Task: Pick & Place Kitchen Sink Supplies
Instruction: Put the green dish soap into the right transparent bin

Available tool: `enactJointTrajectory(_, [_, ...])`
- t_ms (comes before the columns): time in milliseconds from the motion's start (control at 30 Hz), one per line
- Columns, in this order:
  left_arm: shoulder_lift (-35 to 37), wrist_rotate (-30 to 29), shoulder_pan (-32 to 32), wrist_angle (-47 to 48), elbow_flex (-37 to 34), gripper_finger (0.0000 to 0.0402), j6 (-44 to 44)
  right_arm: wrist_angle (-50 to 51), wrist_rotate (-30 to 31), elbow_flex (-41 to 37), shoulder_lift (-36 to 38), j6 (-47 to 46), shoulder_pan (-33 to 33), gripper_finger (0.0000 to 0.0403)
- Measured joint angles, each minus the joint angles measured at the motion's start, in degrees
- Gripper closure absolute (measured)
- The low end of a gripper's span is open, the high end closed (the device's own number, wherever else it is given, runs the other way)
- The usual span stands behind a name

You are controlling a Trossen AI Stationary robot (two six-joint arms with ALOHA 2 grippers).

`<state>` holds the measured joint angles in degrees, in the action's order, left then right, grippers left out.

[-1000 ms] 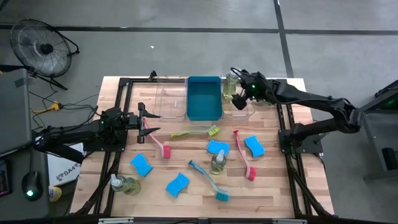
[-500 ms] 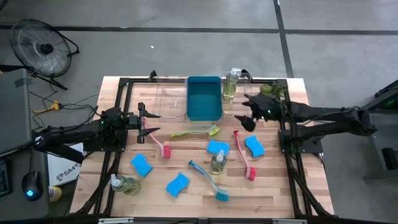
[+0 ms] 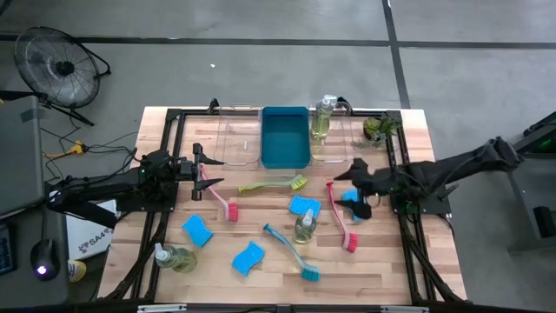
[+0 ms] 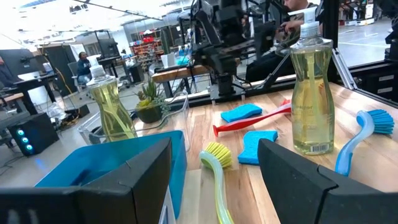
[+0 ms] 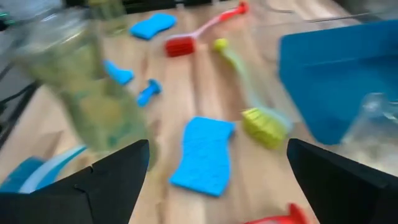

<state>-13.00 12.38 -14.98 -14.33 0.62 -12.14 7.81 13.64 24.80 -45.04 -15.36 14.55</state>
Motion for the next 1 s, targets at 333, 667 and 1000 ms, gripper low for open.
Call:
enactJointTrajectory(333, [0.0,0.0,0.0,0.0,0.0,0.0168,0.0,-10.2,7.4,-2.1,-7.7,1.6,11.1,0.0029])
enactJointTrajectory(667, [0.0,0.0,0.0,0.0,0.0,0.0168,0.0,-30.8,8.4,-0.2,-26.1,2.6,12.6,0.0028])
enactJointTrajectory(1000, [0.0,0.0,0.0,0.0,0.0,0.0168,0.0,-40.3,7.7,7.5,-40.2,3.9,12.6,0.0029])
